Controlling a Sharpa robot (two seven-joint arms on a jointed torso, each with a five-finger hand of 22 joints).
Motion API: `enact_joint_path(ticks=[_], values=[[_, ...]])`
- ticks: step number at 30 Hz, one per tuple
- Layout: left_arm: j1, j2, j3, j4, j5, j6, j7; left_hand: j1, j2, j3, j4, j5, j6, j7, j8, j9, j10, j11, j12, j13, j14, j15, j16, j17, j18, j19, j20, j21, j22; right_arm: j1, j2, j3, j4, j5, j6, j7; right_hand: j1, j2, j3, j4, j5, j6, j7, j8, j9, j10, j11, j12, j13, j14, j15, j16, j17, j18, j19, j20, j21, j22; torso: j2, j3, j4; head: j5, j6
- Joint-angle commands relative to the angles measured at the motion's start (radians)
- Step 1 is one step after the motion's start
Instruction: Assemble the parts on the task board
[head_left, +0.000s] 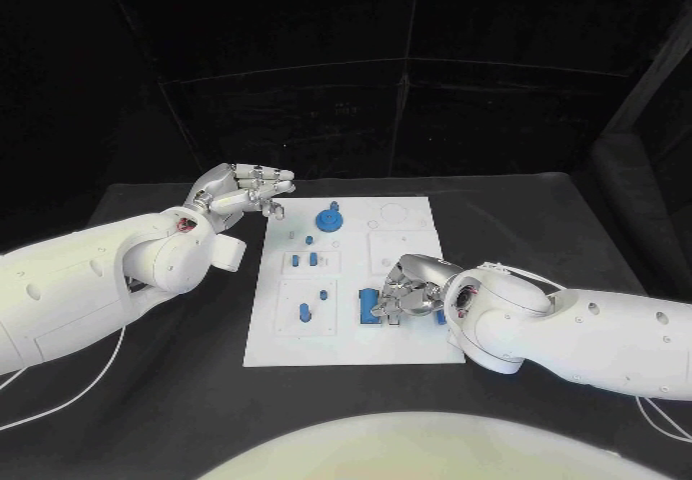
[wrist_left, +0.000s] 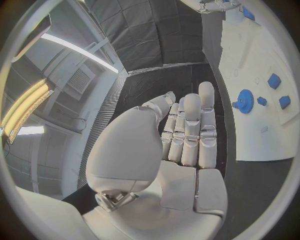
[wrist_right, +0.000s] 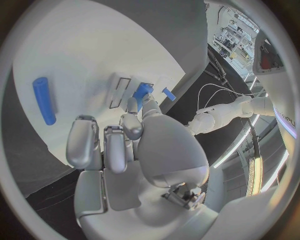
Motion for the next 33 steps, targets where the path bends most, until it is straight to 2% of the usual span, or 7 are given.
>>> enact_joint_path(ticks=[1, 6, 13, 19, 25, 29, 33], values=[[0.001, 0.0, 0.001, 0.001, 0.003, 0.011, 0.003, -0.01, 0.001, -0.005, 0.003, 0.003, -0.008, -0.002, 0.005, -0.002, -0.007, 0.003, 0.007, 0.001, -0.005, 0.0, -0.002, -0.001, 0.013, -0.004, 0.002, -0.003, -0.002, 0.001, -0.003, 0.0, 0.004, 0.004, 0.002, 0.015, 0.001, -0.011, -0.006, 0.001, -0.005, 0.003, -0.002, -0.005, 0.001, 0.003, 0.002, -0.001, -0.002, 0.073, -0.006, 0.004, 0.081, -0.017, 0.0, -0.003, 0.006, 0.001, 0.0, -0.0007, 0.0001, 0.0, 0.0], [0.001, -0.001, 0.001, 0.001, 0.003, 0.012, 0.004, -0.01, 0.001, -0.005, 0.003, 0.003, -0.008, -0.002, 0.005, -0.002, -0.007, 0.003, 0.007, 0.001, -0.005, 0.0, -0.002, -0.001, 0.013, -0.004, 0.002, -0.003, -0.002, 0.001, -0.02, 0.0, 0.013, 0.005, -0.054, 0.03, -0.009, -0.014, -0.014, 0.004, 0.0, -0.009, 0.004, -0.015, -0.002, -0.008, 0.007, -0.024, -0.019, 0.071, -0.003, -0.001, 0.074, -0.017, -0.001, -0.001, 0.004, -0.001, 0.0, 0.0002, -0.0006, -0.001, 0.001], [0.001, -0.002, 0.0, 0.001, 0.003, 0.012, 0.003, -0.01, 0.001, -0.005, 0.003, 0.003, -0.008, -0.002, 0.005, -0.002, -0.007, 0.003, 0.007, 0.001, -0.005, 0.0, -0.002, -0.001, 0.013, -0.004, 0.002, -0.003, -0.002, 0.002, -0.091, 0.001, 0.047, 0.012, -0.105, 0.041, -0.037, -0.005, -0.026, 0.022, 0.052, -0.02, 0.012, -0.032, -0.008, -0.008, 0.014, -0.027, -0.017, 0.07, 0.004, -0.003, 0.072, -0.017, -0.001, 0.004, 0.005, 0.002, -0.003, -0.0002, -0.0017, -0.012, 0.004], [0.001, -0.004, 0.0, 0.003, 0.003, 0.014, 0.003, -0.01, 0.001, -0.005, 0.003, 0.003, -0.008, -0.002, 0.005, -0.002, -0.007, 0.003, 0.007, 0.001, -0.005, 0.0, -0.002, -0.001, 0.013, -0.004, 0.002, -0.003, -0.002, 0.002, -0.168, 0.001, 0.067, -0.018, -0.042, -0.015, -0.048, 0.001, -0.031, 0.032, 0.061, -0.029, 0.017, -0.046, -0.014, -0.007, 0.017, -0.029, -0.016, 0.071, 0.006, -0.003, 0.073, -0.017, -0.001, 0.007, 0.005, 0.002, 0.0, -0.0013, -0.0021, -0.036, 0.008], [0.001, -0.006, -0.001, 0.004, 0.003, 0.016, 0.002, -0.01, 0.001, -0.005, 0.003, 0.003, -0.008, -0.002, 0.005, -0.002, -0.007, 0.003, 0.007, 0.001, -0.005, 0.0, -0.002, -0.001, 0.013, -0.004, 0.002, -0.003, -0.002, 0.002, -0.205, 0.001, 0.059, -0.087, 0.037, -0.073, -0.083, -0.005, -0.06, 0.058, 0.093, -0.027, 0.021, -0.06, -0.017, -0.019, 0.022, -0.052, -0.032, 0.069, 0.011, -0.006, 0.07, -0.016, -0.003, 0.012, 0.002, -0.002, 0.0, 0.0002, -0.0135, -0.055, 0.007], [0.0, -0.007, -0.001, 0.005, 0.003, 0.016, 0.001, -0.01, 0.001, -0.005, 0.003, 0.003, -0.008, -0.002, 0.005, -0.002, -0.007, 0.003, 0.007, 0.001, -0.005, 0.0, -0.002, -0.001, 0.013, -0.004, 0.002, -0.003, -0.002, 0.001, -0.217, 0.0, 0.061, -0.111, 0.04, -0.081, -0.091, -0.009, -0.07, 0.065, 0.095, -0.025, 0.021, -0.063, -0.016, -0.02, 0.022, -0.055, -0.033, 0.069, 0.012, -0.007, 0.07, -0.015, -0.004, 0.013, 0.0, -0.004, 0.001, 0.0016, -0.0161, -0.058, 0.009], [0.0, -0.007, -0.002, 0.005, 0.003, 0.017, 0.001, -0.01, 0.001, -0.005, 0.003, 0.003, -0.008, -0.002, 0.005, -0.002, -0.007, 0.003, 0.007, 0.001, -0.005, 0.0, -0.002, -0.001, 0.013, -0.004, 0.002, -0.003, -0.002, 0.001, -0.223, 0.0, 0.062, -0.122, 0.037, -0.082, -0.098, -0.012, -0.078, 0.072, 0.096, -0.022, 0.02, -0.064, -0.015, -0.02, 0.022, -0.055, -0.033, 0.069, 0.011, -0.007, 0.069, -0.015, -0.004, 0.013, 0.0, -0.004, -0.001, 0.0008, -0.0141, -0.065, 0.008]])
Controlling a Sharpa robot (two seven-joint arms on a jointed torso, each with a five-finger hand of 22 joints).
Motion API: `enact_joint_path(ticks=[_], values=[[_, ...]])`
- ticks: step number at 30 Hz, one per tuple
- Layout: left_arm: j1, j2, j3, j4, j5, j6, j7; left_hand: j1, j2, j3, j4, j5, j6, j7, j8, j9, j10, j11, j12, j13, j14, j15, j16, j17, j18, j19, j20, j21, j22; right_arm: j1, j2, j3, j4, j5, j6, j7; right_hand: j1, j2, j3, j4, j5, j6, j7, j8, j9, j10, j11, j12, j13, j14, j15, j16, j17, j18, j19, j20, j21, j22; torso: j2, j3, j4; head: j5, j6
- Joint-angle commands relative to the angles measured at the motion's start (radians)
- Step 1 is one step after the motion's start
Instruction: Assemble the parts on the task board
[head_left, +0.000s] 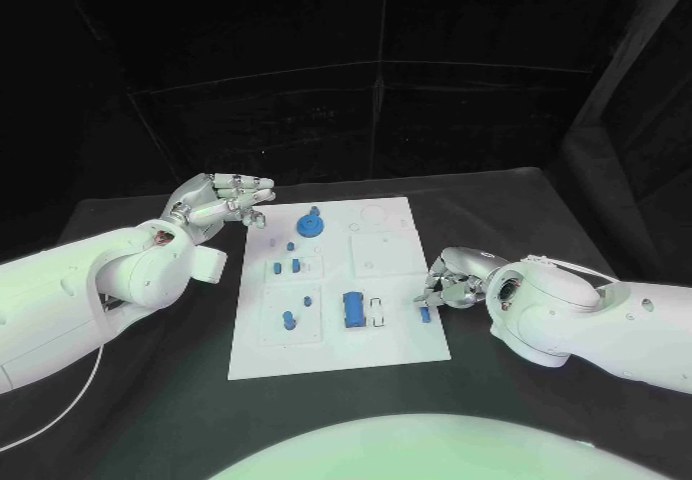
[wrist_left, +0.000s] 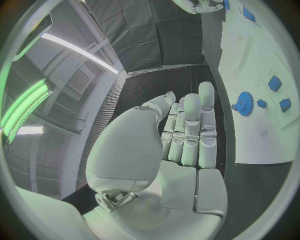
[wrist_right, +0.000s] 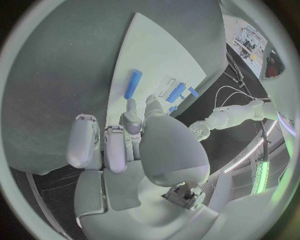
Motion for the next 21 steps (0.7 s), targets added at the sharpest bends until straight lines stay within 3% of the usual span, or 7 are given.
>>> enact_joint_path(ticks=[1, 8, 21], values=[[0.001, 0.0, 0.0, 0.002, 0.003, 0.013, 0.003, -0.01, 0.001, -0.005, 0.003, 0.003, -0.008, -0.002, 0.003, -0.002, -0.007, 0.003, 0.007, 0.001, -0.005, 0.0, -0.002, -0.001, 0.013, -0.004, 0.002, -0.004, -0.002, 0.001, -0.003, 0.0, 0.004, -0.055, 0.028, -0.028, -0.01, 0.0, -0.008, 0.004, 0.007, 0.005, 0.002, -0.006, 0.001, -0.003, 0.006, -0.005, 0.0, 0.066, 0.008, -0.003, 0.07, -0.015, 0.0, 0.009, 0.0, -0.002, -0.001, 0.0003, -0.0007, -0.006, -0.001], [0.001, 0.0, -0.002, 0.001, 0.003, 0.013, 0.001, -0.01, 0.001, -0.006, 0.003, 0.003, -0.009, -0.002, 0.004, -0.002, -0.008, 0.003, 0.008, 0.002, -0.005, 0.0, -0.002, -0.002, 0.013, -0.004, 0.002, -0.004, -0.003, 0.0, -0.003, 0.0, 0.0, -0.062, 0.046, -0.036, -0.019, -0.004, -0.02, 0.016, 0.002, 0.012, 0.0, -0.004, 0.005, -0.003, 0.004, -0.005, 0.001, 0.066, 0.007, -0.004, 0.069, -0.015, -0.001, 0.009, -0.001, -0.002, 0.0, 0.0002, 0.0024, -0.008, 0.001], [0.001, -0.001, -0.006, 0.0, 0.003, 0.014, 0.001, -0.01, 0.001, -0.006, 0.003, 0.003, -0.009, -0.002, 0.004, -0.002, -0.008, 0.003, 0.008, 0.002, -0.005, 0.0, -0.002, -0.002, 0.013, -0.004, 0.002, -0.004, -0.003, 0.0, 0.02, 0.0, -0.024, -0.064, 0.118, -0.059, -0.024, -0.014, -0.036, 0.035, -0.025, 0.016, -0.003, -0.004, 0.014, -0.006, 0.002, -0.011, -0.001, 0.064, 0.005, -0.009, 0.064, -0.014, -0.003, 0.008, -0.004, -0.007, 0.001, 0.0004, 0.0012, -0.005, -0.003]])
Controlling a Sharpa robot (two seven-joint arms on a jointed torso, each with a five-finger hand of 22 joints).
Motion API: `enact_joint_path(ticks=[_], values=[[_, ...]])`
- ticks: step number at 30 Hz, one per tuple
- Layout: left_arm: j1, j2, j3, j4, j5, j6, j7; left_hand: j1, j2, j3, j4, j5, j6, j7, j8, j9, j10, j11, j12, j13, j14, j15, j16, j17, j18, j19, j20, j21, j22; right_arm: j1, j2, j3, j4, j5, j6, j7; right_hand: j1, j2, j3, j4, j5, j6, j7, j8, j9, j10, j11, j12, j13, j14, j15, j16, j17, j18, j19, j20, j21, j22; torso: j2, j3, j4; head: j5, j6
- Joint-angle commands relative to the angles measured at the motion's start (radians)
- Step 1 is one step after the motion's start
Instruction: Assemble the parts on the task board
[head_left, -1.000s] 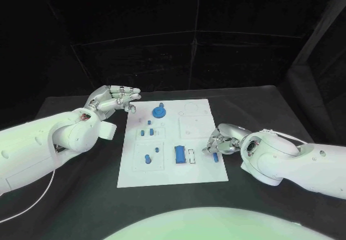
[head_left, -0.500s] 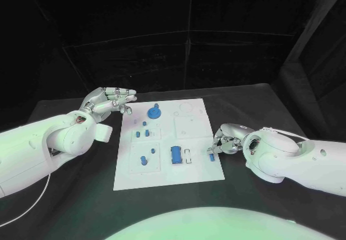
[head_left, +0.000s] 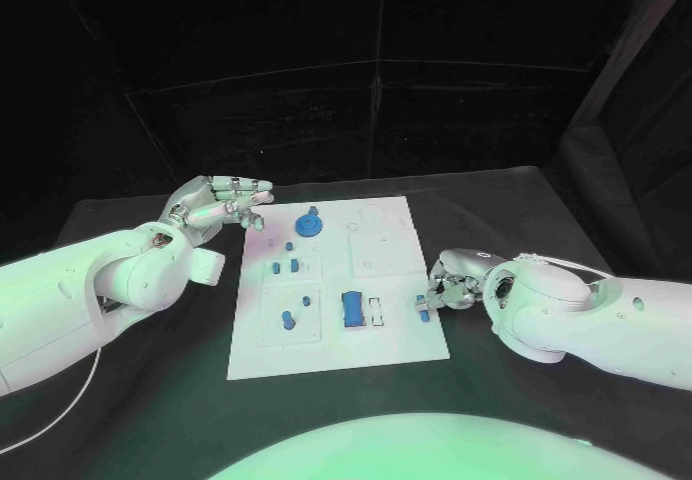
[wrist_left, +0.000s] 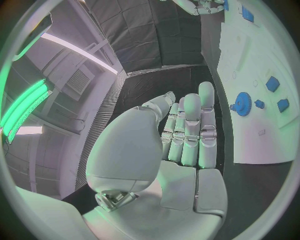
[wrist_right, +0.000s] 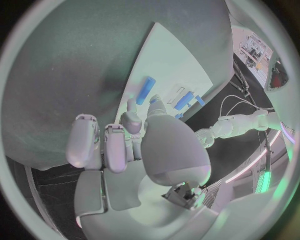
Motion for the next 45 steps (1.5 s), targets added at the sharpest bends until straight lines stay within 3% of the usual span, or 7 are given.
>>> enact_joint_path(ticks=[1, 18, 26, 33, 36, 43, 45], values=[[0.001, -0.001, 0.0, 0.001, 0.003, 0.011, 0.002, -0.01, 0.001, -0.003, 0.0, 0.003, -0.009, -0.002, 0.004, -0.002, -0.004, -0.001, 0.004, 0.002, -0.005, 0.0, -0.002, -0.001, 0.013, -0.004, 0.002, -0.004, -0.001, 0.0, 0.005, 0.0, -0.001, -0.012, 0.046, -0.012, 0.0, -0.005, -0.003, 0.003, -0.009, 0.005, 0.001, -0.004, 0.002, -0.005, 0.002, -0.005, 0.0, 0.064, 0.005, -0.003, 0.063, -0.014, 0.0, 0.004, -0.004, -0.001, 0.001, 0.0005, -0.0006, 0.002, -0.001], [0.001, 0.0, -0.002, -0.001, 0.003, 0.012, 0.003, -0.023, 0.001, -0.01, 0.009, 0.002, -0.011, -0.001, 0.006, -0.001, -0.008, 0.0, 0.008, 0.002, -0.007, 0.002, -0.002, -0.003, 0.012, -0.004, 0.004, -0.008, -0.005, 0.0, 0.049, 0.0, -0.014, -0.082, 0.089, -0.014, 0.129, 0.001, 0.014, -0.067, 0.021, -0.013, 0.007, -0.019, 0.018, -0.023, 0.006, -0.033, -0.012, 0.061, 0.007, -0.014, 0.053, -0.011, -0.008, 0.003, -0.017, -0.017, 0.0, -0.001, 0.0005, 0.004, -0.004], [0.001, 0.001, -0.002, -0.001, 0.003, 0.013, 0.002, -0.023, 0.001, -0.011, 0.009, 0.002, -0.011, -0.001, 0.006, -0.001, -0.008, 0.0, 0.008, 0.002, -0.007, 0.002, -0.002, -0.003, 0.012, -0.004, 0.004, -0.008, -0.006, 0.0, 0.065, 0.0, -0.017, -0.128, 0.102, -0.031, 0.271, 0.067, 0.11, -0.14, -0.028, -0.028, 0.015, -0.052, 0.007, -0.048, 0.008, -0.069, -0.031, 0.061, 0.008, -0.016, 0.055, -0.01, -0.012, 0.003, -0.024, -0.024, -0.002, -0.001, 0.0005, 0.006, 0.0], [0.001, 0.001, -0.002, 0.0, 0.003, 0.016, 0.004, -0.023, 0.001, -0.011, 0.009, 0.002, -0.011, -0.001, 0.006, -0.001, -0.008, 0.0, 0.009, 0.002, -0.007, 0.002, -0.001, -0.003, 0.012, -0.004, 0.004, -0.008, -0.006, 0.0, 0.061, 0.0, -0.006, -0.065, 0.046, -0.045, 0.264, 0.104, 0.194, -0.116, -0.044, -0.047, 0.023, -0.095, -0.021, -0.05, 0.016, -0.075, -0.032, 0.062, 0.014, -0.015, 0.059, -0.011, -0.008, 0.008, -0.022, -0.019, -0.002, -0.0018, -0.0003, 0.007, 0.004], [0.001, 0.002, -0.002, -0.001, 0.003, 0.017, 0.004, -0.023, 0.001, -0.011, 0.009, 0.002, -0.011, -0.001, 0.006, -0.001, -0.008, 0.0, 0.009, 0.002, -0.007, 0.002, -0.001, -0.003, 0.012, -0.004, 0.004, -0.008, -0.006, 0.0, 0.058, 0.0, 0.002, -0.028, 0.02, -0.042, 0.249, 0.088, 0.237, -0.105, -0.039, -0.037, 0.023, -0.106, -0.031, -0.045, 0.016, -0.07, -0.027, 0.063, 0.014, -0.013, 0.063, -0.012, -0.006, 0.009, -0.019, -0.015, -0.002, -0.0017, 0.0007, 0.006, 0.004], [0.0, 0.003, -0.002, 0.0, 0.003, 0.023, 0.008, -0.02, 0.003, -0.009, 0.008, 0.003, -0.012, -0.002, 0.007, -0.001, -0.01, -0.001, 0.01, 0.002, -0.007, 0.002, -0.001, -0.004, 0.013, -0.004, 0.004, -0.009, -0.007, 0.0, 0.057, 0.0, 0.024, -0.001, -0.051, -0.016, 0.188, 0.008, 0.387, -0.068, -0.03, -0.013, 0.022, -0.13, -0.055, -0.035, 0.016, -0.058, -0.015, 0.065, 0.015, -0.009, 0.071, -0.013, -0.003, 0.01, -0.017, -0.009, 0.0, -0.0009, 0.0018, 0.012, 0.003], [0.0, 0.003, -0.002, 0.0, 0.003, 0.024, 0.01, -0.018, 0.004, -0.009, 0.007, 0.003, -0.013, -0.002, 0.007, -0.001, -0.01, -0.001, 0.01, 0.002, -0.008, 0.001, -0.001, -0.004, 0.013, -0.004, 0.004, -0.009, -0.008, 0.0, 0.057, 0.0, 0.028, 0.001, -0.065, -0.012, 0.155, -0.042, 0.483, -0.06, -0.034, -0.005, 0.023, -0.139, -0.062, -0.033, 0.018, -0.059, -0.015, 0.065, 0.015, -0.01, 0.072, -0.013, -0.002, 0.01, -0.016, -0.007, 0.0, -0.0009, 0.002, 0.014, 0.002]])
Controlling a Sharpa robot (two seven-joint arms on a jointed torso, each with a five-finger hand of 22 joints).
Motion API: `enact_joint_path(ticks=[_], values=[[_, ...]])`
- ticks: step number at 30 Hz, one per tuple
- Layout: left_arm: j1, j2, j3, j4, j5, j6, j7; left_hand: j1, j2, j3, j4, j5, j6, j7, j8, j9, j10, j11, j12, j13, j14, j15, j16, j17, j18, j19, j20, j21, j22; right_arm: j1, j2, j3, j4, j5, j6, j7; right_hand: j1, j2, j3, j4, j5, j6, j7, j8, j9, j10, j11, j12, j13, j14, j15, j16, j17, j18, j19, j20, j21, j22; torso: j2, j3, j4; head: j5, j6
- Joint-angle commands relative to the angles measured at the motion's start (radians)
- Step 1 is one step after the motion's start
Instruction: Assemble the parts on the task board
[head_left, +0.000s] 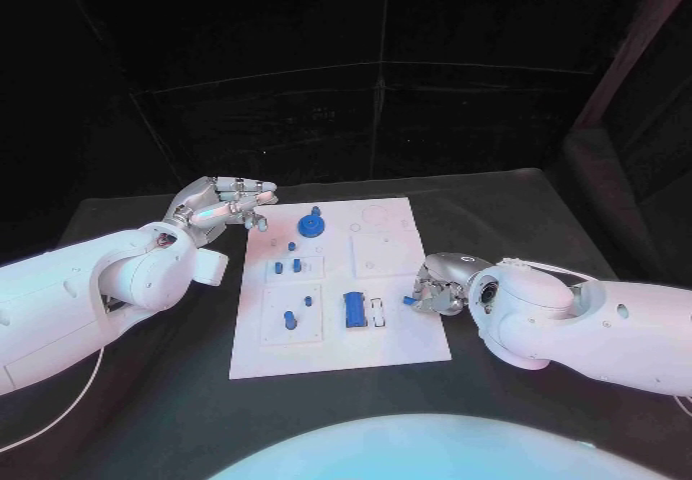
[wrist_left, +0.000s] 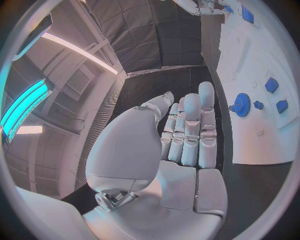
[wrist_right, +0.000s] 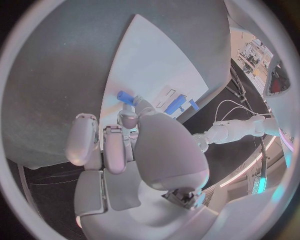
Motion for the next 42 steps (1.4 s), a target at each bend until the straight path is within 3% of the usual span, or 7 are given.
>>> enact_joint_path(ticks=[1, 3, 9, 21, 25, 34, 42], values=[[0.001, 0.002, 0.001, 0.002, 0.003, 0.018, 0.012, -0.002, 0.003, -0.001, -0.001, 0.003, -0.008, 0.0, 0.006, -0.002, -0.008, 0.002, 0.005, 0.001, -0.008, 0.001, -0.001, -0.002, 0.013, -0.004, 0.004, -0.005, -0.001, 0.001, 0.0, 0.0, 0.011, 0.035, -0.078, 0.018, -0.034, -0.058, 0.096, 0.008, -0.005, 0.014, 0.002, -0.011, -0.008, 0.009, 0.004, 0.001, -0.001, 0.067, 0.01, 0.001, 0.072, -0.013, 0.002, 0.007, 0.003, 0.003, 0.0, 0.0003, 0.0003, 0.004, -0.001], [0.0, 0.002, 0.001, 0.002, 0.003, 0.018, 0.014, -0.002, 0.003, -0.001, -0.001, 0.003, -0.008, 0.0, 0.006, -0.002, -0.008, 0.002, 0.005, 0.001, -0.008, 0.001, -0.001, -0.002, 0.013, -0.004, 0.004, -0.005, -0.001, 0.001, 0.001, 0.0, 0.015, 0.039, -0.095, 0.023, -0.053, -0.082, 0.144, 0.006, -0.006, 0.017, 0.003, -0.014, -0.01, 0.012, 0.002, 0.003, 0.001, 0.067, 0.01, 0.002, 0.074, -0.013, 0.002, 0.008, 0.003, 0.004, 0.0, 0.0005, 0.0002, 0.004, -0.001], [-0.001, 0.003, 0.001, 0.003, 0.003, 0.012, 0.026, -0.002, 0.003, -0.001, -0.001, 0.003, -0.008, 0.0, 0.006, -0.002, -0.008, 0.002, 0.005, 0.001, -0.008, 0.001, -0.001, -0.002, 0.013, -0.004, 0.004, -0.005, -0.001, 0.001, 0.009, 0.0, 0.023, 0.09, -0.153, 0.042, -0.092, -0.114, 0.202, 0.003, -0.003, 0.03, 0.002, -0.011, -0.009, 0.023, 0.001, 0.015, 0.01, 0.069, 0.009, 0.005, 0.079, -0.015, 0.007, 0.006, 0.01, 0.015, 0.002, -0.001, 0.0, 0.005, -0.003], [-0.001, 0.002, 0.001, 0.005, 0.003, 0.006, 0.033, 0.0, 0.003, 0.0, -0.002, 0.003, -0.008, 0.0, 0.007, -0.001, -0.009, 0.001, 0.005, 0.001, -0.008, 0.001, -0.001, -0.002, 0.013, -0.004, 0.004, -0.006, -0.002, 0.001, 0.054, 0.0, -0.005, 0.23, -0.172, 0.057, -0.131, -0.139, 0.227, -0.002, 0.012, 0.037, 0.002, -0.01, -0.007, 0.029, 0.001, 0.021, 0.015, 0.07, 0.009, 0.007, 0.082, -0.015, 0.008, 0.006, 0.011, 0.018, 0.002, -0.0029, 0.0014, 0.011, -0.01], [-0.001, 0.001, 0.001, 0.005, 0.003, 0.005, 0.034, 0.0, 0.003, 0.0, -0.002, 0.003, -0.008, 0.0, 0.007, -0.001, -0.009, 0.001, 0.005, 0.001, -0.008, 0.001, -0.001, -0.002, 0.013, -0.004, 0.004, -0.006, -0.002, 0.001, 0.073, 0.0, -0.015, 0.248, -0.166, 0.053, -0.148, -0.144, 0.226, -0.001, 0.022, 0.039, 0.002, -0.01, -0.007, 0.031, 0.001, 0.023, 0.017, 0.07, 0.01, 0.008, 0.084, -0.015, 0.009, 0.006, 0.012, 0.019, 0.002, -0.0018, 0.0011, 0.015, -0.012], [-0.001, 0.002, 0.001, 0.005, 0.003, 0.006, 0.033, 0.0, 0.003, 0.0, -0.002, 0.003, -0.008, 0.0, 0.007, -0.001, -0.009, 0.001, 0.005, 0.001, -0.008, 0.001, -0.001, -0.002, 0.013, -0.004, 0.004, -0.006, -0.002, 0.001, 0.095, 0.0, -0.033, 0.256, -0.125, 0.019, -0.27, -0.157, 0.124, 0.041, 0.187, 0.075, -0.012, 0.008, 0.005, 0.055, -0.009, 0.045, 0.035, 0.073, 0.002, 0.017, 0.097, -0.018, 0.016, 0.001, 0.022, 0.035, 0.001, -0.0012, -0.0009, 0.018, -0.014], [-0.001, 0.003, 0.001, 0.003, 0.003, 0.013, 0.022, 0.002, 0.003, 0.0, -0.004, 0.003, -0.009, 0.0, 0.008, -0.001, -0.01, 0.001, 0.007, 0.001, -0.008, 0.001, -0.001, -0.002, 0.013, -0.004, 0.003, -0.006, -0.003, 0.001, 0.106, 0.0, -0.043, 0.197, -0.115, 0.0, -0.284, -0.138, 0.062, 0.046, 0.202, 0.1, -0.025, 0.028, 0.018, 0.065, -0.018, 0.06, 0.049, 0.075, -0.005, 0.023, 0.105, -0.019, 0.018, -0.005, 0.024, 0.039, 0.001, -0.0006, -0.0013, 0.018, -0.013]])
